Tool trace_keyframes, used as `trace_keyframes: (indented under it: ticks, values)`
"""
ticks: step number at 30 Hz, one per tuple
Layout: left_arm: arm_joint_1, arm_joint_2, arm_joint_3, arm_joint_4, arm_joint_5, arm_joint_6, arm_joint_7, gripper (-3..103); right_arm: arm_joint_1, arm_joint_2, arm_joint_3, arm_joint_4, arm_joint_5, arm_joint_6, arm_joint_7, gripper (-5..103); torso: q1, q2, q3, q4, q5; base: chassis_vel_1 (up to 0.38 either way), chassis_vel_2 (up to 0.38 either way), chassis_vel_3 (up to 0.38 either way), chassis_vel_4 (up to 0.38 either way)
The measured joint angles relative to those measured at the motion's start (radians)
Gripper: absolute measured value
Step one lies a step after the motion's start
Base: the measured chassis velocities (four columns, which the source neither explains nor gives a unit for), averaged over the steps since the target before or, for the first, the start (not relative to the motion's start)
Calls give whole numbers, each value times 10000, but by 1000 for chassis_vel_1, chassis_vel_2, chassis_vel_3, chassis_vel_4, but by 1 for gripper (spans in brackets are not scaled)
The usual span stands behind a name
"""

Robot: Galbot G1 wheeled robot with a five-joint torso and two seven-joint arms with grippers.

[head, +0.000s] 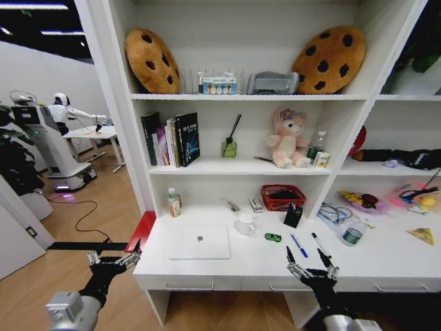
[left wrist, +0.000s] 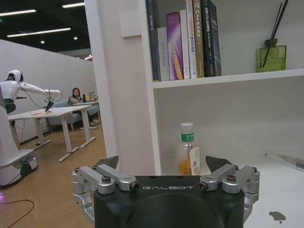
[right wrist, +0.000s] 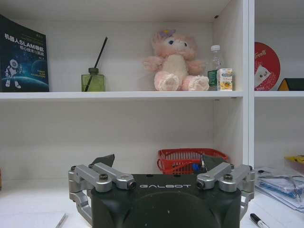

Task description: Organize the objects on the table.

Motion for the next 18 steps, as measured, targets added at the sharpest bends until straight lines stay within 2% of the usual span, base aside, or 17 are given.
trace_keyframes:
  ticks: [15, 18]
  values:
    - [-30, -77, 112, 21, 70, 78, -90, 100, 5, 1, -34, -1, -18, -49, 21, 100, 0, 0, 0, 0, 0, 0, 0, 0, 0]
    - [-32, -77, 116, 24, 72, 78, -90, 100, 39, -27, 53, -4, -126, 126, -101, 100, 0, 0, 0, 0, 0, 0, 0, 0, 0]
